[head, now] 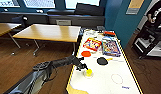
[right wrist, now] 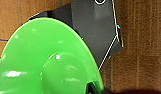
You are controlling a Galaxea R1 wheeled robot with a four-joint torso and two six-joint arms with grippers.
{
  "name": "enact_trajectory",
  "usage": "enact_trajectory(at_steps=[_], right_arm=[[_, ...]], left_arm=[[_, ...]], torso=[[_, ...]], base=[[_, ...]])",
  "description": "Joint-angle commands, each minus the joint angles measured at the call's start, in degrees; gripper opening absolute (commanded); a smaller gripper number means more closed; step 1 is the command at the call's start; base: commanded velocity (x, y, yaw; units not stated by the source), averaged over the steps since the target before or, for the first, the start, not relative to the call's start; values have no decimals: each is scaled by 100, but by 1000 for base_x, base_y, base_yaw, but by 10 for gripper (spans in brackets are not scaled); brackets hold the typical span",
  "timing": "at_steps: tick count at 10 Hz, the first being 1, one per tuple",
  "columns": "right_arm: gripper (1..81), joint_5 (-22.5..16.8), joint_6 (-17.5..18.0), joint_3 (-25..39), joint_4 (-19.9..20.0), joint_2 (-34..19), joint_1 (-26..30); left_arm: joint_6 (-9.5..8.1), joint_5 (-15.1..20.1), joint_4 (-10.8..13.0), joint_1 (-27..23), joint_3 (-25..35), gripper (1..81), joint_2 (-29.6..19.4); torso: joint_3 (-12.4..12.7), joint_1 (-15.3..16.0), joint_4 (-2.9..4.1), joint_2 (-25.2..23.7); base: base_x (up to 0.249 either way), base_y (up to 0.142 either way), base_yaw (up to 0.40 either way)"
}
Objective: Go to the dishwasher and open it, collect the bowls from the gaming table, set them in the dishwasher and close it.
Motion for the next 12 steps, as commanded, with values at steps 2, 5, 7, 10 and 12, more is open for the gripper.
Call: enact_trajectory(at_steps=[2, 5, 7, 10, 12], right_arm=[[10, -372, -28, 75, -100, -198, 88], [10, -372, -37, 75, -100, -180, 97], [10, -372, -37, 76, -100, -172, 97], [10, -407, -37, 67, -109, -180, 114], [10, -416, -37, 67, -109, -172, 123]], left_arm=[[-287, 391, 382, -924, 80, 811, 198], [-479, 408, 582, -924, 28, 811, 251], [-980, 400, 733, -976, 28, 811, 172], [-1623, 338, 1322, -976, 28, 811, 154], [-1667, 303, 1445, -985, -42, 811, 189]], torso=[[0, 0, 0, 0], [0, 0, 0, 0], [0, 0, 0, 0], [0, 0, 0, 0], [0, 0, 0, 0]], base=[[0, 0, 0], [0, 0, 0], [0, 0, 0], [0, 0, 0], [0, 0, 0]])
